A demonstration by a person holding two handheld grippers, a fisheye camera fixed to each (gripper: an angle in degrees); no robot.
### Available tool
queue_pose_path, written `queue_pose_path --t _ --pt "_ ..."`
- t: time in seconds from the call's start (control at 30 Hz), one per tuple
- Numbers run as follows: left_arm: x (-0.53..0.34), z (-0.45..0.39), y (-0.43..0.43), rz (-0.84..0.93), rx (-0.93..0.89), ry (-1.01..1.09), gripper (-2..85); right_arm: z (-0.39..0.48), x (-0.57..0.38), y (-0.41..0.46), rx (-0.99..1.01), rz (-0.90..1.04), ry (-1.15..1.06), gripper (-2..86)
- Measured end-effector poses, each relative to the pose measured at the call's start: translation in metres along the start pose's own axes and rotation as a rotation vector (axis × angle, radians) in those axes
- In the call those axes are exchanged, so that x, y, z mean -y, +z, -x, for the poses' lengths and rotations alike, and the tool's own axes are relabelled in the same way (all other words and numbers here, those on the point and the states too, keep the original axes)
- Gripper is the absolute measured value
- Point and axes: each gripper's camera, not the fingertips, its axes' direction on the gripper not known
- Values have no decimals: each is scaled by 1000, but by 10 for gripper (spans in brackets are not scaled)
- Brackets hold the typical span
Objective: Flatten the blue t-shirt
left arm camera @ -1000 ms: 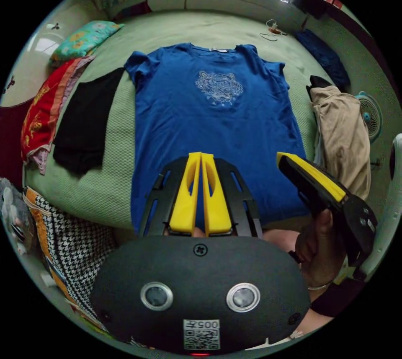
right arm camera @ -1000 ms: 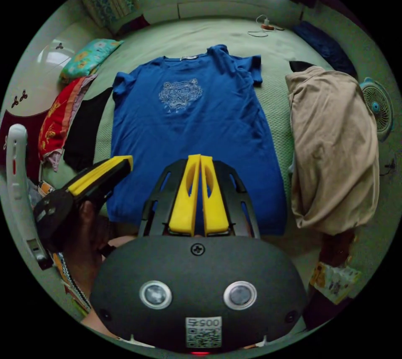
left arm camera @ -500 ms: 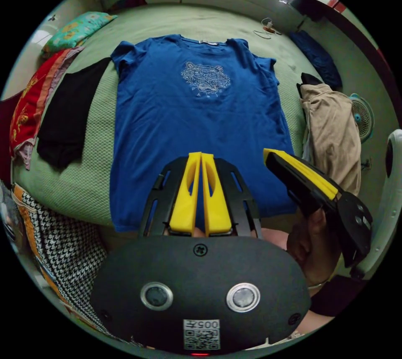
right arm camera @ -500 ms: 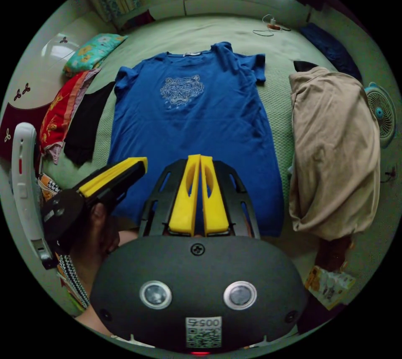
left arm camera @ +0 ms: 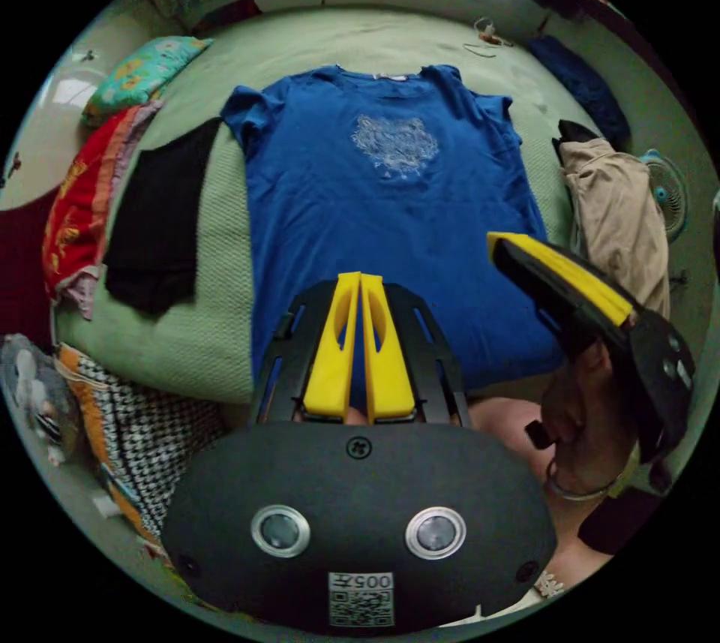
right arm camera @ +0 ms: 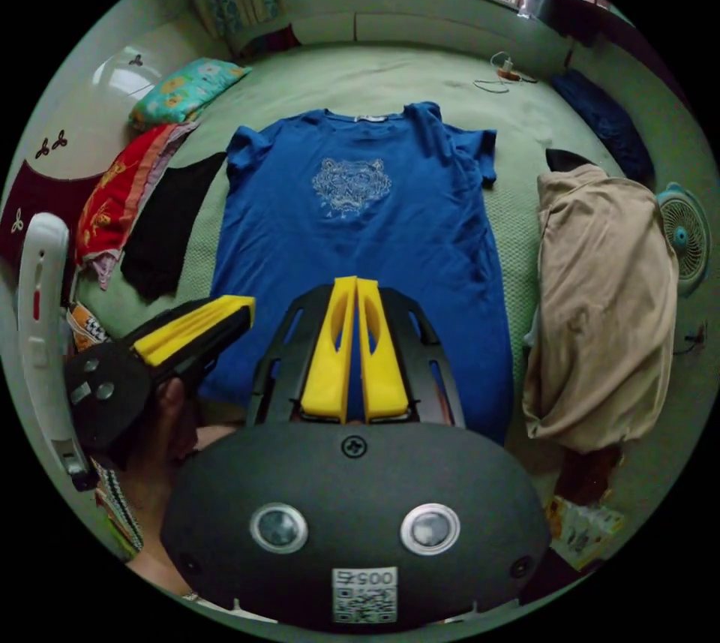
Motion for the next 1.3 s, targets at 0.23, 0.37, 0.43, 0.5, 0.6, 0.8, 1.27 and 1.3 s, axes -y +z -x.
queue_pose_path --t 0.23,0.37,0.43,0.5,0.6,0.8,1.27,1.3 --pt "59 43 -49 -165 -147 -25 -6 7 73 -30 199 -60 -12 -10" --pt "62 70 19 -23 -269 -54 -6 19 92 14 67 -81 -11 -10" --pt "67 89 43 65 -399 -138 -6 20 91 40 25 -7 20 -10" --pt "77 97 41 45 -413 -104 -6 21 100 53 112 47 47 -10" --pt "90 97 31 -17 -273 -25 -6 25 110 47 177 -20 62 -10" --pt "103 105 50 13 -170 -45 -7 37 117 70 135 60 29 -10" --pt "122 120 67 48 -244 -21 -6 49 137 104 18 114 -96 -10" --pt "122 120 68 52 -234 -21 -6 47 139 112 33 132 -99 -10"
